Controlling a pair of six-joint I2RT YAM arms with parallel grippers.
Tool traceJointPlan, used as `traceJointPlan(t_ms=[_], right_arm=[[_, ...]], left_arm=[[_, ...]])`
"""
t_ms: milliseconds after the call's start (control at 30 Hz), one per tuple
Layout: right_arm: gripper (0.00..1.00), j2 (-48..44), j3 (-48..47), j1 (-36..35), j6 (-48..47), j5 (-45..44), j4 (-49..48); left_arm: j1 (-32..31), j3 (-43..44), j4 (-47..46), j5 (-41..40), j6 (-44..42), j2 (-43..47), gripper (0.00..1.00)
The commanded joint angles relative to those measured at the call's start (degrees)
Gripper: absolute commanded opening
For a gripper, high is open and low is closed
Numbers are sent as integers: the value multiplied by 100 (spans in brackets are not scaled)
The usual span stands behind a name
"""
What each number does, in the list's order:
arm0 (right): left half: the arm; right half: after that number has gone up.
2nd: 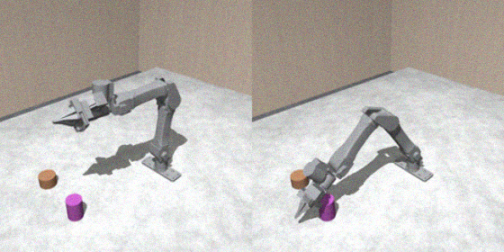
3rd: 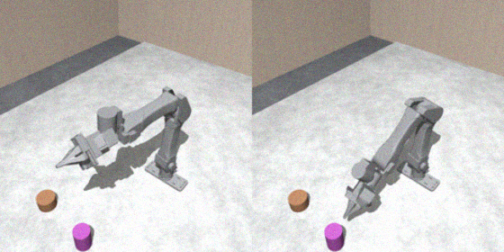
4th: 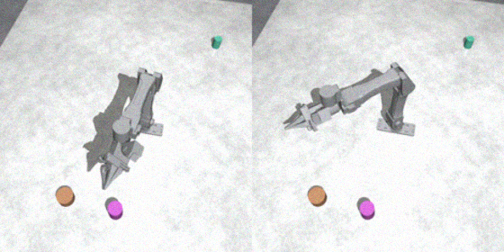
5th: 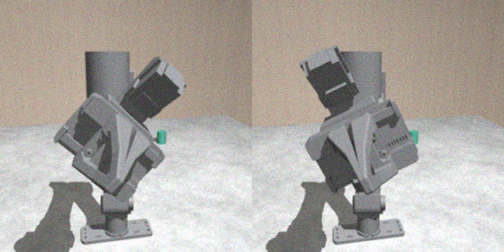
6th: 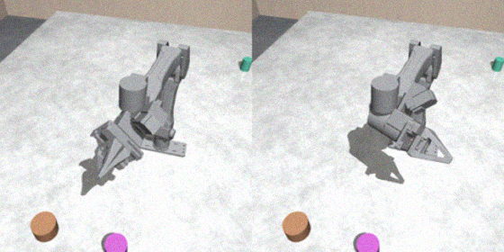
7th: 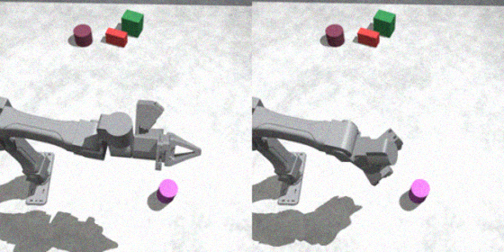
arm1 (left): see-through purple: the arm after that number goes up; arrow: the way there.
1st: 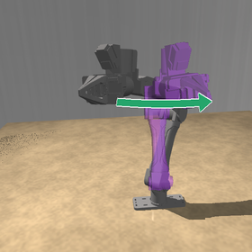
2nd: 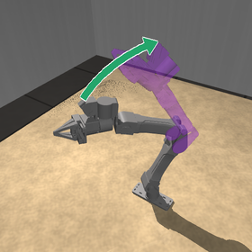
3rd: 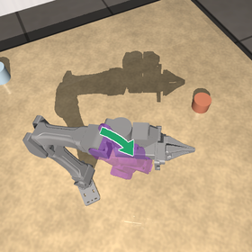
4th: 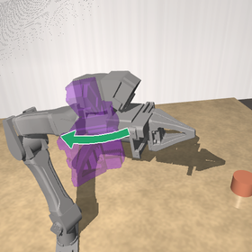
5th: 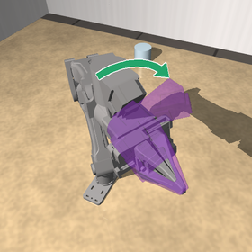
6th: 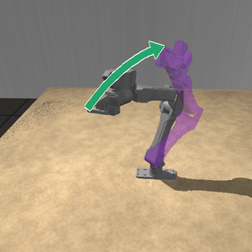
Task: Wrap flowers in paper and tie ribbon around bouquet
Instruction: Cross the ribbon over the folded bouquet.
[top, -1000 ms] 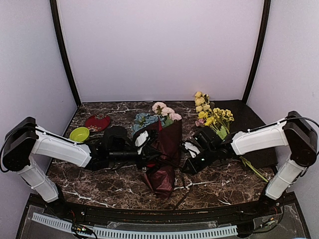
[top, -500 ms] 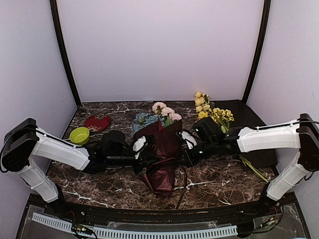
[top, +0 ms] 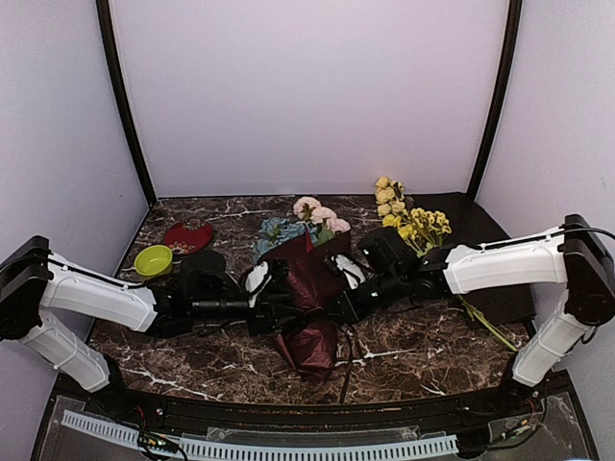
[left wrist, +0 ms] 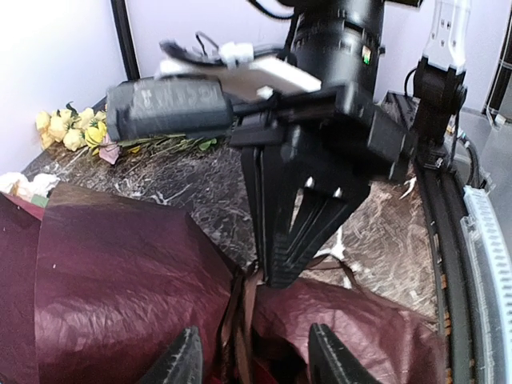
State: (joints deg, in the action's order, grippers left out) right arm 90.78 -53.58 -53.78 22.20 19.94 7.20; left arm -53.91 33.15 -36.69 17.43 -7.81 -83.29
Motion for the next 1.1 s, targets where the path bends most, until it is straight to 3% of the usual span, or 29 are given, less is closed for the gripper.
traceJointPlan(t_ms=[0,100,200,233,400,500,800,1067], right_arm=[[0,188,-163,-71,48,119,-230],[0,216,-162,-80,48,116,-270],[0,254,-161,-80,46,122,-281],[0,254,-161,-80,40,123,-281],[0,132,-105,-80,55,77,-257],[0,97,-20,-80,89,6,-261],[0,-208,274,-80,282,-9,-532],[0,4,406,-115,419,288,-751]], left_arm=[[-14,-374,-138,273,-30,720,59],[-11,-606,-63,627,-9,1331,71],[-6,-558,281,746,63,1695,72],[-6,-474,446,706,69,1715,68],[-5,694,2055,-877,-136,799,20],[-5,1537,3098,-739,-438,-19,13],[-5,2078,3738,-167,-1011,-592,14],[-14,2427,4228,-575,-1257,-1012,14]])
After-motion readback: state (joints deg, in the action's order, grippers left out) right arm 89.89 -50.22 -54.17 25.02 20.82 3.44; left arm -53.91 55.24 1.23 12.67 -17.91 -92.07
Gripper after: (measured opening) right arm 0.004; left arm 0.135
